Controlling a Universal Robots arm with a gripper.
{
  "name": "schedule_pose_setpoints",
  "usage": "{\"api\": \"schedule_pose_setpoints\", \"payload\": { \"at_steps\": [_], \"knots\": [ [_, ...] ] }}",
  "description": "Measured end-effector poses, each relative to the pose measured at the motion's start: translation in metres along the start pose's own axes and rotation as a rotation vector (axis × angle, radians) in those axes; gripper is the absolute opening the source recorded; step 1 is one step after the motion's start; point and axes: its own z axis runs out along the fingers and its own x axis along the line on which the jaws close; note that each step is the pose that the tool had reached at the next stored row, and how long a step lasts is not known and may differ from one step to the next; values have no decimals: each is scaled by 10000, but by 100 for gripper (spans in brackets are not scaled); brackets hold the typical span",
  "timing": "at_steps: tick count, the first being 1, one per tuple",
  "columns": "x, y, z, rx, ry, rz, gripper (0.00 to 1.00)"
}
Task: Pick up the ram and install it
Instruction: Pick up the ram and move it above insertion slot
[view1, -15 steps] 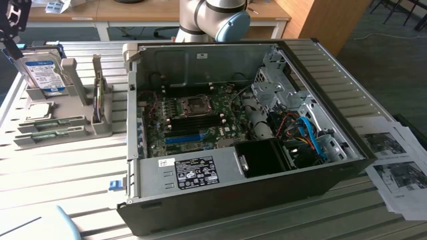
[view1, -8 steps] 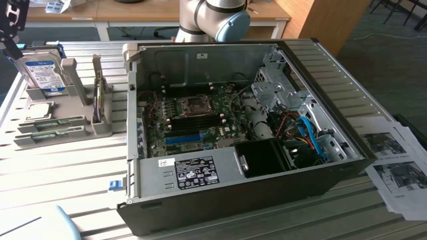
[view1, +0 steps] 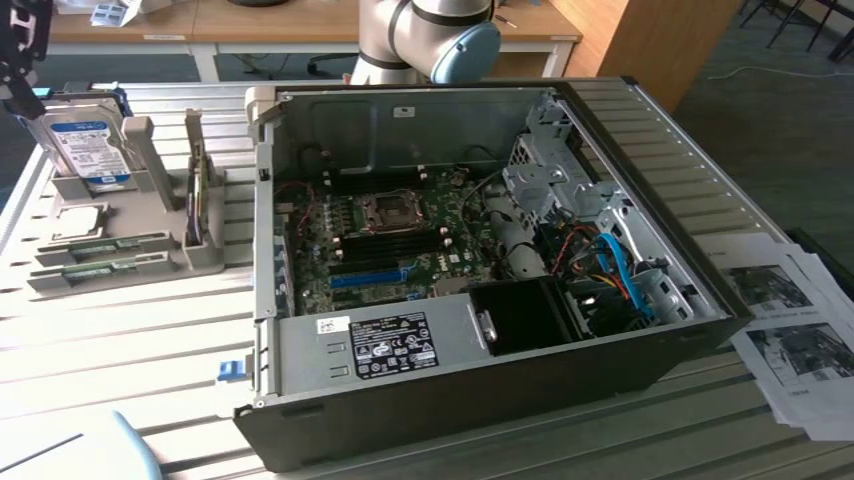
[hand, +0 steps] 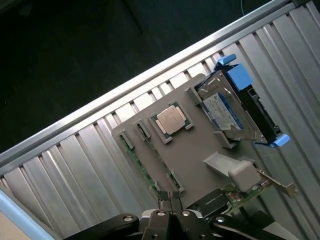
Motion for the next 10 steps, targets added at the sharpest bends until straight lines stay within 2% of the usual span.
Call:
{"api": "schedule_pose_setpoints", "payload": {
  "at_steps": [10],
  "knots": [
    [0, 0, 3, -33, 64, -1412, 9]
  ]
}}
